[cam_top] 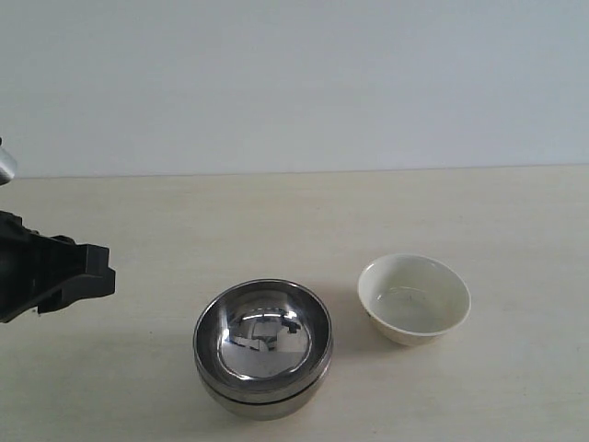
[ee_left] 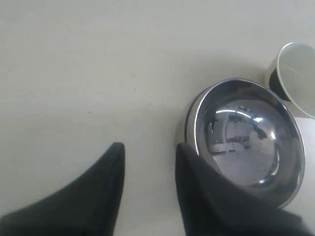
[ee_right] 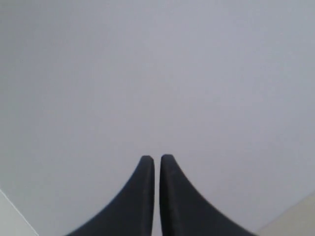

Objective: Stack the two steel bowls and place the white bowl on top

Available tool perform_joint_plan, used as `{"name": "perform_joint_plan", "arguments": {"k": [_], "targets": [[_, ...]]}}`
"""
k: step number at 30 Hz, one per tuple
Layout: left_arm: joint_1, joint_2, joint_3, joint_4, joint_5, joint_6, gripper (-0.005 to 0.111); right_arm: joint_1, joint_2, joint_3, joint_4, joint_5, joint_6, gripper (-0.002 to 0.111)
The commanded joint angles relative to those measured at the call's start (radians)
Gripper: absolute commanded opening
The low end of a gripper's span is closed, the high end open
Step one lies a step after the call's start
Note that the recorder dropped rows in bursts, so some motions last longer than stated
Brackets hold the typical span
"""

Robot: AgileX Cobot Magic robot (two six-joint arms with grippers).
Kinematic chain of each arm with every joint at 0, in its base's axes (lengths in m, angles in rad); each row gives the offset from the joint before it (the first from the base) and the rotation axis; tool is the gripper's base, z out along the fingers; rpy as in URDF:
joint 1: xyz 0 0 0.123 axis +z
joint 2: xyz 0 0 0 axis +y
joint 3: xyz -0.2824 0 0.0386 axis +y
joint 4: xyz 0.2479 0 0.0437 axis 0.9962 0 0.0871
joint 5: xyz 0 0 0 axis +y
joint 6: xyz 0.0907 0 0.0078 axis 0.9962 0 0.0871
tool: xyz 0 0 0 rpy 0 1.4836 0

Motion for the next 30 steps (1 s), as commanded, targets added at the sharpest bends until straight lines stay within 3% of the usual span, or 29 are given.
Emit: {"name": "perform_joint_plan", "arguments": {"k": [1, 13, 20, 30], "targets": [[0.001, -0.004, 0.009, -0.008, -0.014, 0.005, 0.033, -0.001, 0.100, -0.144, -0.075, 0.090, -0.102, 0.000], [0.001, 0.032, 0.053, -0.008, -0.044, 0.005, 0.033, 0.001, 0.699, -0.543, -0.075, 0.453, -0.435, 0.000], [0.001, 0.060, 0.055, -0.008, -0.055, 0.005, 0.033, 0.001, 1.057, -0.737, -0.075, 0.676, -0.471, 0.000], [0.001, 0.070, 0.055, -0.008, -0.076, 0.005, 0.033, 0.001, 1.441, -0.816, -0.067, 0.675, -0.515, 0.004]]}}
